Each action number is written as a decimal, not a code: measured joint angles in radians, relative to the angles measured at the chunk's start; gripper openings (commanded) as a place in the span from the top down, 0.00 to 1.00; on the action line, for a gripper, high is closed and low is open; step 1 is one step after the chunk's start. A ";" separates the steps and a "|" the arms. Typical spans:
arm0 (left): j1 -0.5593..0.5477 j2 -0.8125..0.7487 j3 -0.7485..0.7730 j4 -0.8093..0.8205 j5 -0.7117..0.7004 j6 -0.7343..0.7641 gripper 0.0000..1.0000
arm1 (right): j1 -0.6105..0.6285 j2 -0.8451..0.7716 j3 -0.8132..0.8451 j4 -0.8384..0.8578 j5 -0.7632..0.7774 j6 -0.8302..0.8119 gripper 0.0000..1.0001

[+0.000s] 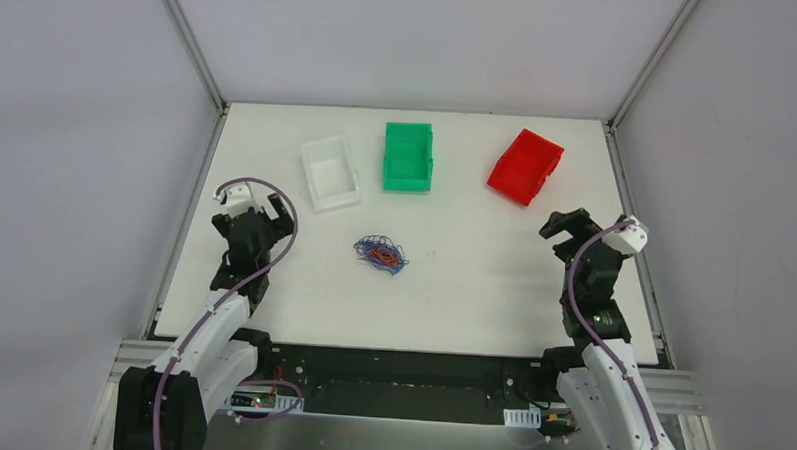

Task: Untangle the cables

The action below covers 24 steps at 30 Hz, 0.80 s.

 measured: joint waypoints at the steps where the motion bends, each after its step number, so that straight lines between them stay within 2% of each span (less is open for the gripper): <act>1: 0.000 -0.002 0.000 0.000 0.016 -0.003 0.00 | 0.000 0.010 0.007 -0.027 -0.003 0.008 0.01; 7: 0.000 -0.101 -0.066 0.043 0.044 -0.042 0.00 | -0.001 0.064 0.056 -0.108 -0.058 0.045 0.01; 8: 0.000 -0.122 -0.086 0.050 0.041 -0.059 0.00 | -0.001 0.078 0.064 -0.110 -0.093 0.045 0.01; 11: 0.002 -0.172 -0.145 0.050 0.050 -0.118 0.00 | -0.002 0.138 0.087 -0.103 -0.239 0.044 0.08; 14: 0.002 -0.158 -0.140 -0.005 0.128 -0.209 0.00 | 0.013 0.261 0.121 -0.067 -0.431 0.043 0.13; 17: 0.000 -0.088 -0.107 -0.043 0.270 -0.271 0.00 | 0.127 0.452 0.192 -0.053 -0.567 0.020 0.18; 19: -0.006 -0.048 -0.099 -0.047 0.373 -0.298 0.00 | 0.231 0.569 0.241 -0.043 -0.625 0.000 0.25; 24: -0.031 0.019 -0.081 -0.036 0.572 -0.328 0.10 | 0.410 0.806 0.346 0.010 -0.721 -0.024 0.38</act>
